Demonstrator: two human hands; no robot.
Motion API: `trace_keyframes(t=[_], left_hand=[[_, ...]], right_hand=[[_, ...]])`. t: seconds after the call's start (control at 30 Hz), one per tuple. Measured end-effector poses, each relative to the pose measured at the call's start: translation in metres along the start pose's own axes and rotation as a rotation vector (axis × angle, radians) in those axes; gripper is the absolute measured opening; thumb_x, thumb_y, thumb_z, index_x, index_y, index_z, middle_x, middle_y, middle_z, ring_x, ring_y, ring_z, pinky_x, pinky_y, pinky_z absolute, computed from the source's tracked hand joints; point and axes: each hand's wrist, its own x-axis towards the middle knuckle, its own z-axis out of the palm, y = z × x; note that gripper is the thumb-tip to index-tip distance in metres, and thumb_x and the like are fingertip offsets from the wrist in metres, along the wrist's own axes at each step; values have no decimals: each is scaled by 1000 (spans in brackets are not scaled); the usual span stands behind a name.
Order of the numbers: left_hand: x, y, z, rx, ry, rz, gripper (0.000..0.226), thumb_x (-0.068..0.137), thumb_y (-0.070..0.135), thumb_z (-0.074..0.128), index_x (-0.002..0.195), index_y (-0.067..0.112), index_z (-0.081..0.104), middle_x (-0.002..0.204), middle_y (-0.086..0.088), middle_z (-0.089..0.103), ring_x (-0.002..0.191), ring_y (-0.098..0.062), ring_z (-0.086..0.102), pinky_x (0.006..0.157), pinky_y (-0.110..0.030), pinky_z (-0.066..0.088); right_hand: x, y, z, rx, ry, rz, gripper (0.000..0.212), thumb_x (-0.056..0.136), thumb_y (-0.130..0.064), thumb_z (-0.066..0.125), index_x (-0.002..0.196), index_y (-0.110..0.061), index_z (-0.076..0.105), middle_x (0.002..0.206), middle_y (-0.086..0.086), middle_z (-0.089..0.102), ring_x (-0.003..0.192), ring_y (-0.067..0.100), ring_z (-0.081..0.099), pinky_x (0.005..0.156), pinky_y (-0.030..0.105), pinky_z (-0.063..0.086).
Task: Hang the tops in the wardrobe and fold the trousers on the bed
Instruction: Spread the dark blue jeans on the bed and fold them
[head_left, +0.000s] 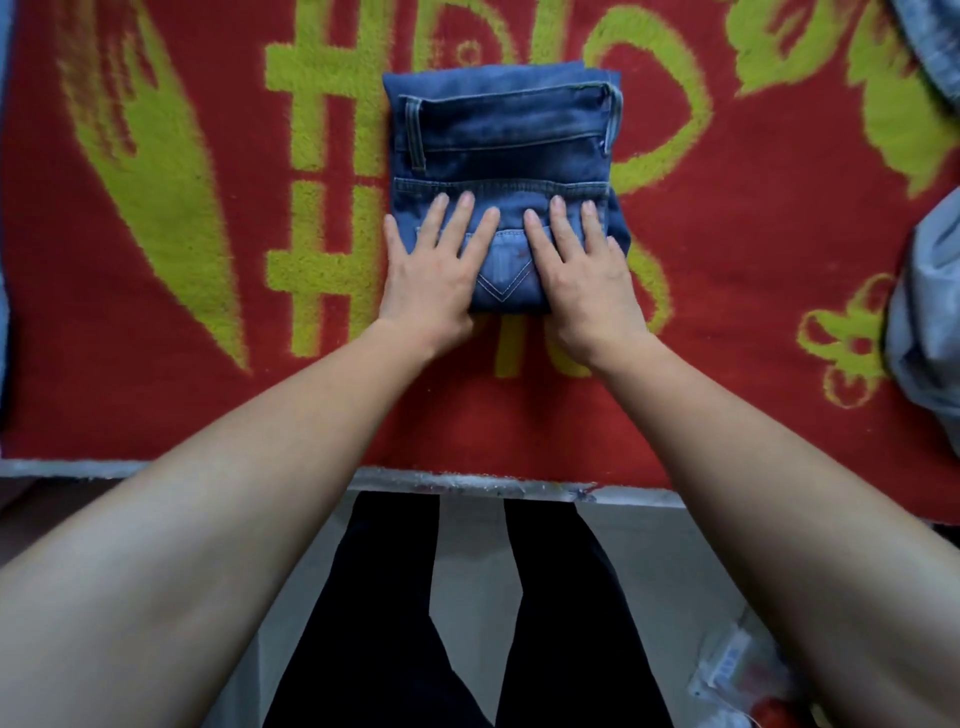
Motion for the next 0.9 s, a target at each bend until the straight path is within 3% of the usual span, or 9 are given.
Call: trace_keyframes(t=[0.17, 0.23, 0.3, 0.4, 0.5, 0.6, 0.77, 0.9], left_hand=[[-5, -4, -44, -88, -91, 13, 88, 77, 24, 66, 154, 27, 24, 156, -5, 36, 140, -26, 38, 109, -51, 37], [-17, -7, -70, -88, -90, 26, 80, 76, 25, 63, 150, 30, 34, 143, -5, 53, 127, -28, 52, 101, -40, 44], [-40, -2, -93, -69, -89, 24, 74, 76, 27, 61, 147, 33, 40, 134, -4, 61, 122, -29, 56, 100, -37, 40], [-85, 13, -120, -71, -61, -29, 63, 79, 34, 60, 140, 32, 46, 126, -4, 66, 119, -27, 58, 105, -39, 32], [-137, 27, -140, -175, -41, -138, 50, 78, 32, 60, 128, 29, 54, 120, -7, 67, 111, -33, 61, 89, -36, 47], [-194, 39, -146, -300, -67, -255, 45, 73, 23, 57, 118, 26, 59, 113, -8, 68, 107, -36, 61, 80, -35, 47], [-266, 52, -158, -368, 33, -429, 48, 74, 23, 57, 121, 27, 56, 113, -10, 68, 107, -36, 61, 82, -35, 47], [-343, 48, -173, -354, 104, -571, 46, 75, 26, 59, 121, 29, 56, 110, -11, 70, 106, -37, 63, 82, -36, 49]], right_hand=[[-2, 1, -44, 139, -136, -25, 98, 79, -14, 68, 158, -14, 11, 160, 14, 27, 146, 40, 26, 110, 47, 40], [-15, -3, -67, 196, -121, -24, 88, 75, -12, 66, 151, -8, 23, 138, 22, 52, 127, 42, 51, 94, 43, 47], [-35, -6, -88, 213, -111, -32, 68, 75, -13, 63, 137, -7, 35, 115, 21, 64, 104, 41, 63, 76, 40, 48], [-69, -8, -120, 241, -144, -74, 48, 77, -17, 63, 121, -11, 43, 108, 17, 66, 99, 38, 64, 74, 38, 49], [-103, -14, -151, 198, -165, -182, 45, 77, -21, 64, 118, -15, 48, 112, 12, 65, 104, 34, 62, 81, 38, 51], [-136, -30, -170, 48, -148, -354, 44, 75, -23, 64, 118, -19, 52, 117, 5, 62, 109, 30, 60, 82, 37, 50], [-172, -55, -192, -31, -42, -558, 53, 76, -28, 66, 125, -20, 49, 122, 0, 57, 117, 25, 52, 87, 38, 50], [-221, -101, -204, -135, 122, -672, 86, 72, -53, 76, 142, -22, 37, 137, -1, 51, 126, 25, 48, 91, 41, 50]])
